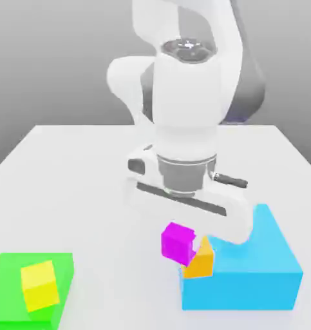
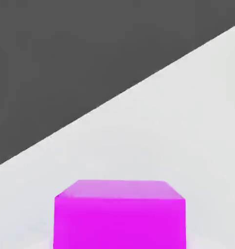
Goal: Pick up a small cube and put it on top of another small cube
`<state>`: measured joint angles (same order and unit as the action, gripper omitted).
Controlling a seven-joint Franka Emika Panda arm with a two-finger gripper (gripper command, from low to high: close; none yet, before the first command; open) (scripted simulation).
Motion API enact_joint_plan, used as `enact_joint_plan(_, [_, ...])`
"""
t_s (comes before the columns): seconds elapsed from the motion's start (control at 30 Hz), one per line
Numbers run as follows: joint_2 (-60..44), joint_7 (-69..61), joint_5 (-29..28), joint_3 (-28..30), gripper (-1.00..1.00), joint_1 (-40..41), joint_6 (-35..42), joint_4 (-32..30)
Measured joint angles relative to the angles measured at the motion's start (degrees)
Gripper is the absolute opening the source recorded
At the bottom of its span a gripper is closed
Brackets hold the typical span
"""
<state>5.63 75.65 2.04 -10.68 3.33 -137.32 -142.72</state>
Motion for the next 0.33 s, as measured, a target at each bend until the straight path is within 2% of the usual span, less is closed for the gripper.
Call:
enact_joint_plan(0.07, [3.04,-2.44,0.63,-0.28,-1.0,-0.94,1.78,-1.28])
enact_joint_plan(0.2, [-1.67,-2.26,-0.66,-0.73,-1.0,-1.03,-5.36,-3.82])
enact_joint_plan(0.23, [-2.72,-2.08,-0.93,-0.75,1.0,-1.05,-6.8,-4.21])
enact_joint_plan(0.33, [-2.72,-2.08,-0.93,-0.75,1.0,-1.06,-6.8,-4.21])
